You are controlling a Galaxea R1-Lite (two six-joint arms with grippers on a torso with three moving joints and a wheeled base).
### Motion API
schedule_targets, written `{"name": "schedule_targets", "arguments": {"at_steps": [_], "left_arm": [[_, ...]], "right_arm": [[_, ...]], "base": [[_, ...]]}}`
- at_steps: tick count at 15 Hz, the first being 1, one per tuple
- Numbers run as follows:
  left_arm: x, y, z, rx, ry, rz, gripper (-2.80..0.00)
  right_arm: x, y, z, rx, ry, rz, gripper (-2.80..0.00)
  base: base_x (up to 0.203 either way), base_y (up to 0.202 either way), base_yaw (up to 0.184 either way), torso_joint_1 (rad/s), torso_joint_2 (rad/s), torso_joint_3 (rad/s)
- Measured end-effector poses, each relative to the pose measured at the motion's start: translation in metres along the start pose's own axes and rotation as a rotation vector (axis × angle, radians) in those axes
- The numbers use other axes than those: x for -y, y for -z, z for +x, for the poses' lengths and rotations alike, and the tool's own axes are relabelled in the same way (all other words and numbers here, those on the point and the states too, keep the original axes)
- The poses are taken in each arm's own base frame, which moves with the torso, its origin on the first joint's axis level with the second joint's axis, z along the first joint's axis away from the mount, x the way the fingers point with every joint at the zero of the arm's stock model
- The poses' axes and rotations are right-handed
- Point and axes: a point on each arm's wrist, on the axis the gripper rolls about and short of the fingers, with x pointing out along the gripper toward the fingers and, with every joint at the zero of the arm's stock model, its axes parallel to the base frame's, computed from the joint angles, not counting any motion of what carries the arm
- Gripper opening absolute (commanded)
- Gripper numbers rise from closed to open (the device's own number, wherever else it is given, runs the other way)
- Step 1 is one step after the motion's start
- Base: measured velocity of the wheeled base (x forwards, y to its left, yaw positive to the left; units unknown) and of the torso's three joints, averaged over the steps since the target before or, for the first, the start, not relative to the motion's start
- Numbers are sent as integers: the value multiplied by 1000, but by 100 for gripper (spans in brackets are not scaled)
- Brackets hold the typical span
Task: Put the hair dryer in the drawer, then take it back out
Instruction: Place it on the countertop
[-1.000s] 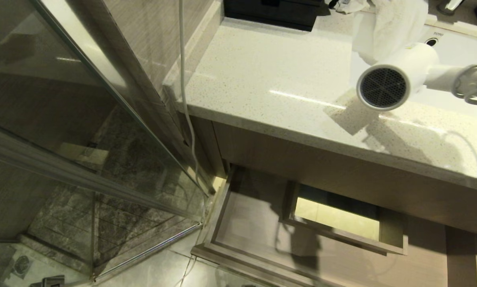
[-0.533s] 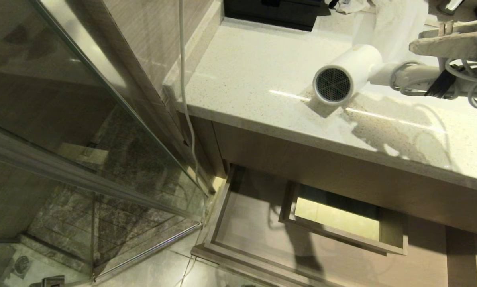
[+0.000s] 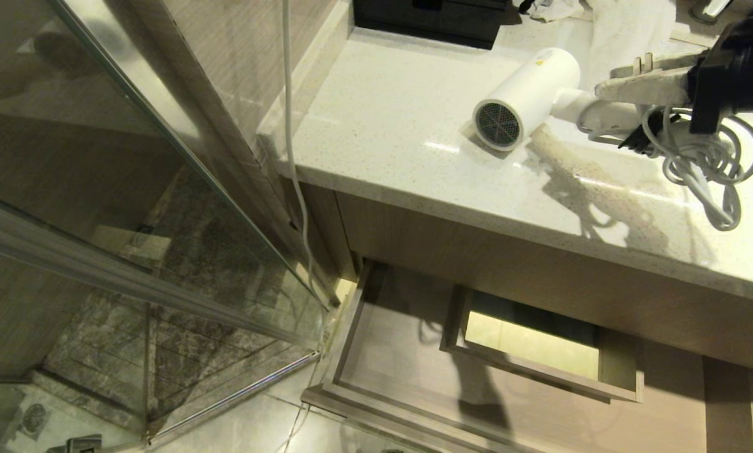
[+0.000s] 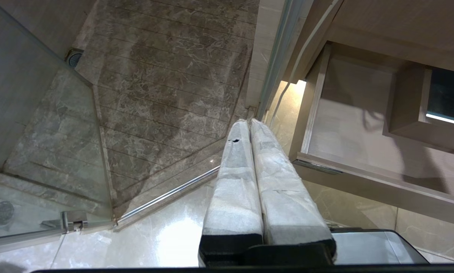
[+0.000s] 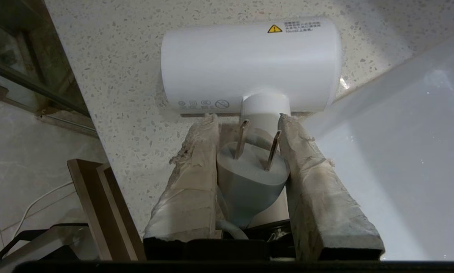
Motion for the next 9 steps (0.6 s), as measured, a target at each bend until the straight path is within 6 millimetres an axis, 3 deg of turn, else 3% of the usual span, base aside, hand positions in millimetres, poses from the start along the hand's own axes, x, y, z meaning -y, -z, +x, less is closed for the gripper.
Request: {"name": "schedule_targets", "arguments": {"at_steps": [9], "left_arm": [[0,0,0,1,0,0,-280]], "right_arm": [[-9,20,19,-196,56,50,-280]], "base": [[0,0,0,0,0,0]]}}
